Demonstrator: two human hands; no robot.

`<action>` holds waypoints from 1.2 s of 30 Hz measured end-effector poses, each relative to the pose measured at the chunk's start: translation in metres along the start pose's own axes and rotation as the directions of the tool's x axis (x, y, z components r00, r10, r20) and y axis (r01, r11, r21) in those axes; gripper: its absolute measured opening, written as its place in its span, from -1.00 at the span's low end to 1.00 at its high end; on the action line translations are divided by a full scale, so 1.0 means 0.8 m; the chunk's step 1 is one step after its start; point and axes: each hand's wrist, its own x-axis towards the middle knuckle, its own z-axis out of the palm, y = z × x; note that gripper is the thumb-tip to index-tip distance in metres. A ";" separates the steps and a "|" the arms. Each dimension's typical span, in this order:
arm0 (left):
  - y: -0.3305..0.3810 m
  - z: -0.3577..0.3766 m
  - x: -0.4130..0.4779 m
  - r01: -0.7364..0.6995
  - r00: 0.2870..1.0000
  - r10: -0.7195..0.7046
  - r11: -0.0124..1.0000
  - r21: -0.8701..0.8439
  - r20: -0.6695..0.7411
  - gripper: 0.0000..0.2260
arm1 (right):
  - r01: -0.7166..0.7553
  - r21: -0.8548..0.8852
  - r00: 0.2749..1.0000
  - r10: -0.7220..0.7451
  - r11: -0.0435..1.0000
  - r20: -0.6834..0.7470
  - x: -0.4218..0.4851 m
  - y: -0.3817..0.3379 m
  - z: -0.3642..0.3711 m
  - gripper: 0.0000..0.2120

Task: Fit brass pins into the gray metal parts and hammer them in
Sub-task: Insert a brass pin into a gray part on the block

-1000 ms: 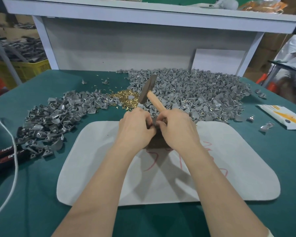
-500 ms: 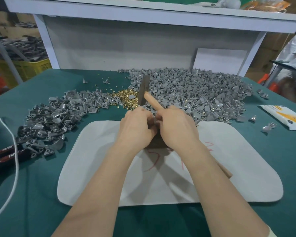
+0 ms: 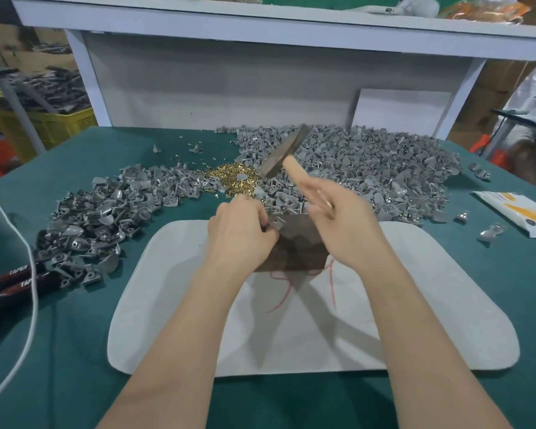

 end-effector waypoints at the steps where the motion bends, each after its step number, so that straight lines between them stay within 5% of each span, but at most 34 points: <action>1: -0.002 -0.001 0.001 0.024 1.000 -0.024 1.000 0.009 -0.012 -0.83 | 0.028 -0.015 0.999 -0.029 0.999 -0.026 -0.002 0.002 -0.007 -0.55; 8: -0.004 -0.001 0.005 0.091 0.995 -0.090 0.996 0.020 -0.049 -0.91 | 0.006 -0.204 0.999 0.005 0.979 0.054 -0.026 0.000 -0.026 -0.58; 15: -0.010 -0.001 0.005 0.107 0.988 -0.106 0.994 0.007 -0.113 -0.84 | 0.035 -0.141 0.999 -0.033 0.989 0.018 -0.038 -0.006 -0.030 -0.57; 19: -0.006 -0.001 0.003 0.077 0.996 -0.080 0.995 -0.068 -0.035 -0.87 | 0.094 -0.229 0.994 -0.078 0.969 0.079 -0.036 -0.014 -0.018 -0.45; 26: 0.011 -0.001 -0.003 -0.072 0.987 0.076 0.997 -0.039 0.141 -0.86 | -0.049 -0.276 0.999 0.045 0.960 -0.021 -0.027 -0.005 0.011 -0.85; 36: 0.010 0.002 -0.002 -0.114 0.983 0.128 0.987 -0.109 0.132 -0.91 | -0.074 -0.349 0.997 0.071 0.934 -0.021 -0.022 -0.008 0.023 -0.91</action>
